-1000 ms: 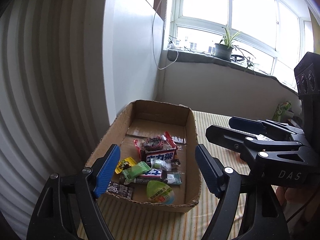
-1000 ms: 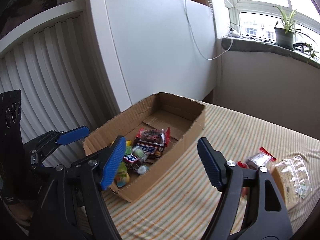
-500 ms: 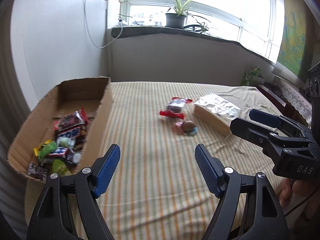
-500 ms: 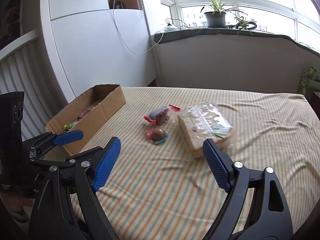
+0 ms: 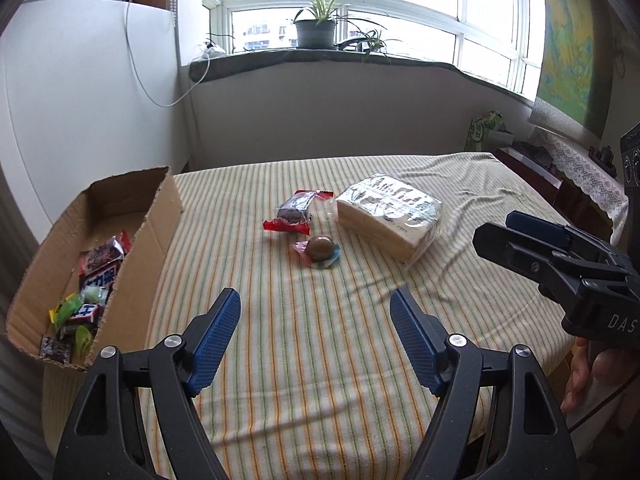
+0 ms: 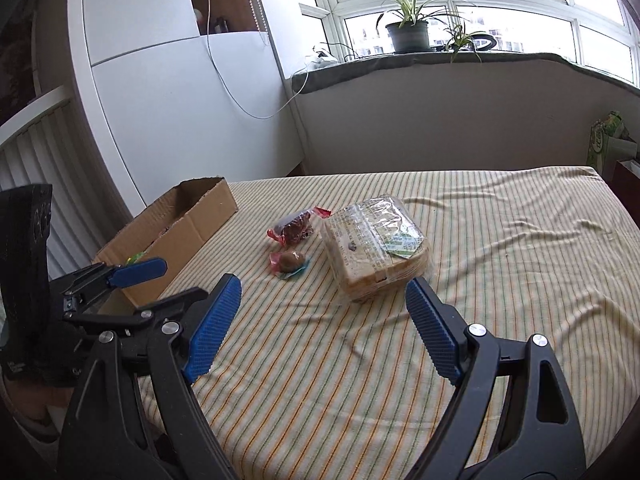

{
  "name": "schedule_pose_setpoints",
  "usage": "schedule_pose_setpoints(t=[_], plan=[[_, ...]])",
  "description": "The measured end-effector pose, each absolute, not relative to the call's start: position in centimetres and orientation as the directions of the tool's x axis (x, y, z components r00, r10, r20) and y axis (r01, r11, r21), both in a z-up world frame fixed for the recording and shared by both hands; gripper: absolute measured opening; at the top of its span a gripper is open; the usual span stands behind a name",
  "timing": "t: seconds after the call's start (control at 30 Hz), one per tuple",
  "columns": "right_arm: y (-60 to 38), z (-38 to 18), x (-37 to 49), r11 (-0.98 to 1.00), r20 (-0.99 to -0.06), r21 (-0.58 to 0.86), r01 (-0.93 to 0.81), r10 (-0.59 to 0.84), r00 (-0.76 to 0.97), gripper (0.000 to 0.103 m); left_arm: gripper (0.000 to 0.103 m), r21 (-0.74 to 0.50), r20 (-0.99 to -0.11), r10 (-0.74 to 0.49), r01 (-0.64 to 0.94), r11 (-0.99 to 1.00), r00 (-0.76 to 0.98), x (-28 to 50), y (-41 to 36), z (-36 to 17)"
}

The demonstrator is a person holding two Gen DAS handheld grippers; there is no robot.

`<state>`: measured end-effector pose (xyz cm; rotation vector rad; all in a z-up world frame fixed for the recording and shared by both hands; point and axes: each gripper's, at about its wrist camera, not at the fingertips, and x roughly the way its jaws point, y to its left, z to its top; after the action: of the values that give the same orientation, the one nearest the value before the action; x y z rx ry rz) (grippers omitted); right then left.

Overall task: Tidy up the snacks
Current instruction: 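Move both grippers back from the box toward the remaining snacks, then grasp the red-wrapped cake packet with the left gripper while the right grasps the pink-wrapped chocolate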

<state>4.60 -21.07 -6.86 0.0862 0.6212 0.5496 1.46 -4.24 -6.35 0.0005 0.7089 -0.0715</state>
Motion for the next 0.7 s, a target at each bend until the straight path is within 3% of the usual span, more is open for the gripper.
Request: schedule_pose_setpoints(t=[0.2,0.4,0.57,0.7], plan=[[-17.8,-9.4,5.6,0.813,-0.612,0.222,-0.538,0.546,0.572,0.087,0.077,-0.082,-0.645,-0.061,0.010,0.997,0.762,4.6,-1.7,-6.1],[-13.2,-11.9,8.5,0.794,-0.706,0.162,-0.586,0.508,0.493,0.087,0.077,-0.231,-0.705,-0.173,0.007,0.973,0.688,11.8,-0.5,-7.7],[-11.0,-11.9,11.7,0.791,-0.727,0.144,-0.595,0.492,0.478,0.087,0.077,-0.322,-0.749,-0.236,-0.029,0.946,0.619,17.0,-0.4,-9.9],[-10.5,-12.1,13.6,0.783,-0.737,0.155,-0.603,0.498,0.457,0.087,0.077,-0.323,-0.764,-0.239,-0.033,0.946,0.599,18.6,-0.2,-10.8]])
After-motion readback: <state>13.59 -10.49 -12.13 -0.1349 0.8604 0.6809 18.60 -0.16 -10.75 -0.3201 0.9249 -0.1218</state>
